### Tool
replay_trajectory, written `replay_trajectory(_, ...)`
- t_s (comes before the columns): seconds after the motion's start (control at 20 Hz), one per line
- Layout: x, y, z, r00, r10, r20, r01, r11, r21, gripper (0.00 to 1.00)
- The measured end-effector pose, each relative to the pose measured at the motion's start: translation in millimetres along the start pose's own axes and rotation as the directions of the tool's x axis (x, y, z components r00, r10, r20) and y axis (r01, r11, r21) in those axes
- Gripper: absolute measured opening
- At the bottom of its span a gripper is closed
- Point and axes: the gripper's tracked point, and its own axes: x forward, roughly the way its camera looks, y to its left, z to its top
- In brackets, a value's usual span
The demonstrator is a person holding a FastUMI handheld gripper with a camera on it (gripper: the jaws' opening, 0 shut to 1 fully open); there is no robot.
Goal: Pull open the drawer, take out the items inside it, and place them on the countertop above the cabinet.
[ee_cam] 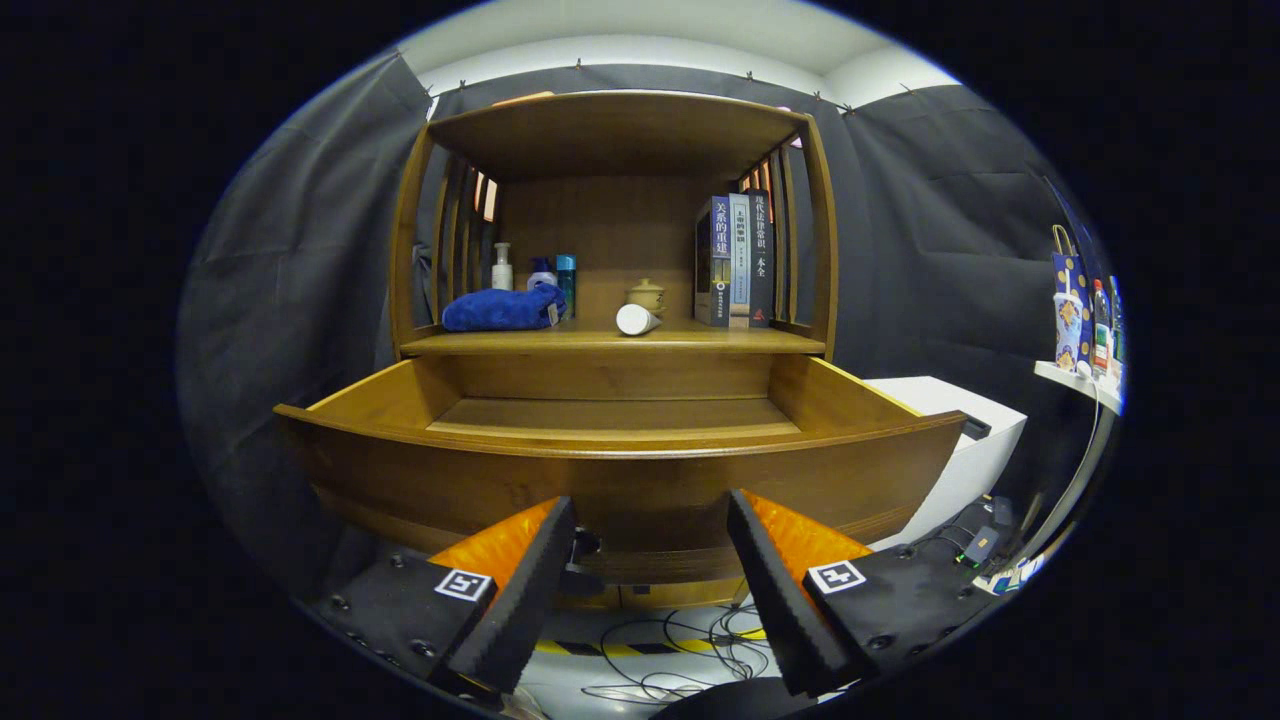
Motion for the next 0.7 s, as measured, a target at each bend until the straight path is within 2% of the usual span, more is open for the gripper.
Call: replay_trajectory(0.7, 19, -2, 7, 1.000, -0.010, 0.025, 0.010, 1.000, -0.021, 0.96)
